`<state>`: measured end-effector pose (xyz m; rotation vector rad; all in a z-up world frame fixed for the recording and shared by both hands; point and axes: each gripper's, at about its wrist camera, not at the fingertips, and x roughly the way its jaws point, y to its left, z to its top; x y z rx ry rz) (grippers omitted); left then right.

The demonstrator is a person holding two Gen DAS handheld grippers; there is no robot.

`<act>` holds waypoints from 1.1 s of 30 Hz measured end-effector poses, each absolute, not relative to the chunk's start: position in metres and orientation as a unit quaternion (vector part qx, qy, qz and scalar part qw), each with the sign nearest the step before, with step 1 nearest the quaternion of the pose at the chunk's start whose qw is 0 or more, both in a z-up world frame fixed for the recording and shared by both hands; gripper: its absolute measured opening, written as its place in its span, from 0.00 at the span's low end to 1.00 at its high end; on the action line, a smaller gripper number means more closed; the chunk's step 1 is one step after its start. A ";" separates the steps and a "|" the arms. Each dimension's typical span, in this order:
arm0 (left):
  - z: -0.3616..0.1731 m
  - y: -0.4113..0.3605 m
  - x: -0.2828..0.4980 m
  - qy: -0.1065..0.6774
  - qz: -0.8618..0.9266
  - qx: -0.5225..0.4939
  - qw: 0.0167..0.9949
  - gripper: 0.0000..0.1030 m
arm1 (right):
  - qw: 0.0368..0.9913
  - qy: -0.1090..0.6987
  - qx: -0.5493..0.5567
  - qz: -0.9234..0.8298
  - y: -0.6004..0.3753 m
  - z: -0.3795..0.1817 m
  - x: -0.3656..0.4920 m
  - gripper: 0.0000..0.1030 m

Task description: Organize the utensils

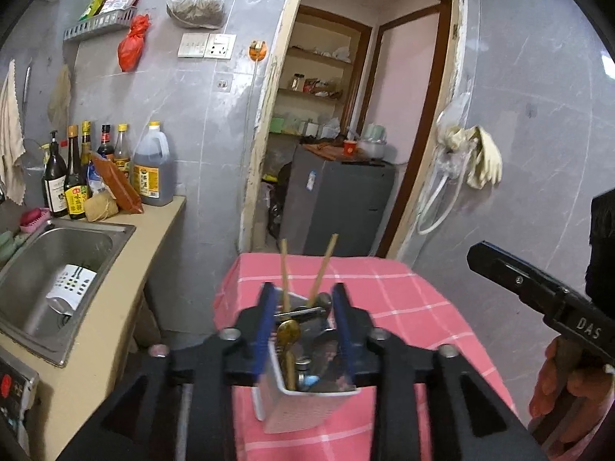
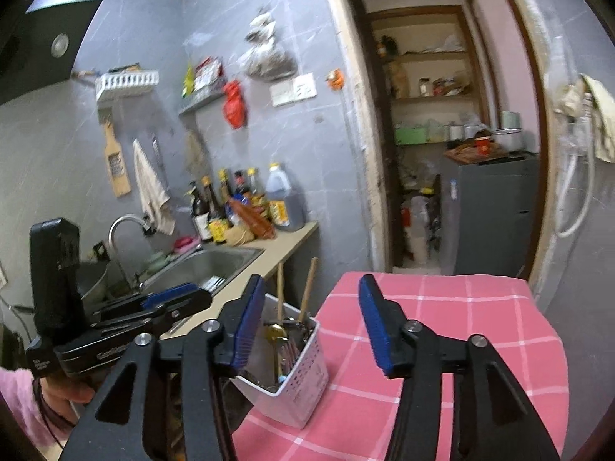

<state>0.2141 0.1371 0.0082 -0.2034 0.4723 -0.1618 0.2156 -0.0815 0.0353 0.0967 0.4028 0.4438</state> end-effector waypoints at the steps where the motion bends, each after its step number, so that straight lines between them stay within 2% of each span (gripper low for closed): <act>1: 0.010 0.135 0.211 0.230 -0.082 -0.101 0.965 0.40 | 0.957 0.192 0.052 0.212 -0.086 0.037 0.211 0.51; 4: 0.015 0.127 0.201 0.224 -0.084 -0.099 0.966 0.44 | 0.963 0.183 0.060 0.189 -0.100 0.041 0.198 0.57; 9: 0.022 0.116 0.181 0.210 -0.080 -0.104 0.969 0.61 | 0.970 0.170 0.068 0.157 -0.128 0.046 0.169 0.72; 11: 0.025 0.108 0.170 0.205 -0.077 -0.102 0.970 0.72 | 0.972 0.169 0.068 0.146 -0.137 0.048 0.161 0.81; 14: 0.028 0.098 0.156 0.195 -0.075 -0.094 0.974 0.81 | 0.975 0.164 0.072 0.129 -0.155 0.050 0.146 0.95; 16: 0.030 0.090 0.147 0.192 -0.072 -0.090 0.975 0.86 | 0.977 0.162 0.072 0.120 -0.165 0.050 0.135 0.98; 20: 0.031 0.078 0.128 0.190 -0.071 -0.100 0.974 0.98 | 0.979 0.161 0.062 0.112 -0.181 0.051 0.113 0.99; 22: 0.030 0.070 0.117 0.187 -0.067 -0.101 0.975 0.99 | 0.980 0.159 0.056 0.110 -0.186 0.051 0.101 0.99; 33: 0.016 0.043 0.061 0.188 -0.052 -0.069 0.978 0.99 | 0.981 0.160 0.046 0.099 -0.209 0.038 0.037 0.99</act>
